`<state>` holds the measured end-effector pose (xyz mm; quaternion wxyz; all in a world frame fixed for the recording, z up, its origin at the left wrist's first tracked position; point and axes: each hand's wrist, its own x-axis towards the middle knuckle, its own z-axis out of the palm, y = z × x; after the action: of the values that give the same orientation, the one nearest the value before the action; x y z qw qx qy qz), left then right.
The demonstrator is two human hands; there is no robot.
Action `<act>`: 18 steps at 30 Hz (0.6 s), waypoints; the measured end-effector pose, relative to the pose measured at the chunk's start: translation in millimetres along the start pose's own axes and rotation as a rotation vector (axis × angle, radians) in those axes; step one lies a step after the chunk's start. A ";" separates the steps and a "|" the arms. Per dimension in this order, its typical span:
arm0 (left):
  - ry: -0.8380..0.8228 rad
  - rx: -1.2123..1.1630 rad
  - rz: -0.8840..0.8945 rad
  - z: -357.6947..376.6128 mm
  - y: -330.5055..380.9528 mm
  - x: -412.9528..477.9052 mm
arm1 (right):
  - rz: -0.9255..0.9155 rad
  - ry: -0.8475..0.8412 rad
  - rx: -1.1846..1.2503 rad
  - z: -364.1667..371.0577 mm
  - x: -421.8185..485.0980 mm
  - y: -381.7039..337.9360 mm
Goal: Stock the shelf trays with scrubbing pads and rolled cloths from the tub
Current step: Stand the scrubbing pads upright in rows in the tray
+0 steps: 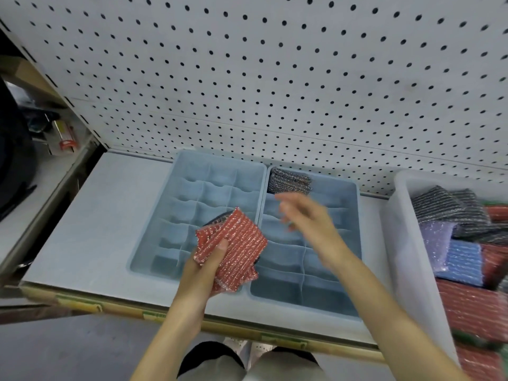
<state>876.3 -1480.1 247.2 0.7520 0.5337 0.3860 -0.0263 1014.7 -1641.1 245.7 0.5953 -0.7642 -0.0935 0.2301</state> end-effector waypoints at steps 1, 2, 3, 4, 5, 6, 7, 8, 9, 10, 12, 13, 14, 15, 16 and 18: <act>-0.027 0.022 0.005 4.3 0.6 -0.1 | 0.025 -0.134 0.006 10.1 -14.9 -2.6; -0.059 0.043 0.012 8.1 0.4 -0.5 | 0.036 -0.204 -0.005 18.2 -24.1 -1.7; -0.092 0.061 0.019 11.4 0.0 -0.9 | 0.037 -0.207 0.000 24.5 -30.1 0.3; -0.119 0.075 0.027 14.2 -0.1 -1.4 | 0.026 -0.174 0.022 28.6 -32.7 3.0; -0.138 0.086 0.034 15.7 -0.4 -2.1 | 0.008 -0.137 0.043 30.4 -33.8 4.9; -0.155 0.097 0.043 16.7 -0.7 -2.7 | -0.011 -0.108 0.048 29.1 -34.1 7.4; -0.165 0.108 0.052 15.6 -1.5 -2.6 | -0.012 -0.099 0.064 27.0 -34.5 8.5; -0.176 0.117 0.057 13.5 -2.1 -2.4 | 0.009 -0.099 0.109 24.3 -34.2 10.2; -0.184 0.125 0.056 11.3 -2.5 -2.7 | 0.046 -0.083 0.175 20.3 -34.3 10.4; -0.186 0.123 0.047 8.7 -3.0 -2.4 | 0.086 -0.040 0.245 14.3 -33.3 11.3; -0.151 0.080 0.017 2.3 -5.0 0.0 | 0.120 0.093 0.324 -4.1 -26.4 14.4; -0.128 0.058 0.011 -1.2 -5.7 1.7 | 0.106 0.155 0.308 -15.4 -21.2 17.1; -0.111 0.044 0.007 -4.4 -5.5 2.5 | 0.069 0.211 0.232 -26.9 -15.1 20.3; -0.098 0.039 0.004 -6.9 -5.0 2.4 | 0.011 0.258 0.096 -37.5 -8.4 23.9; -0.084 0.039 0.002 -9.4 -4.7 2.5 | -0.054 0.293 -0.080 -46.0 -0.7 27.9; -0.060 0.041 -0.006 -13.7 -4.7 2.8 | -0.147 0.343 -0.363 -53.5 14.7 30.9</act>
<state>868.6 -1469.8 239.9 0.7520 0.5467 0.3645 -0.0523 1048.3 -1689.8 222.6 0.4707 -0.8775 -0.0860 0.0329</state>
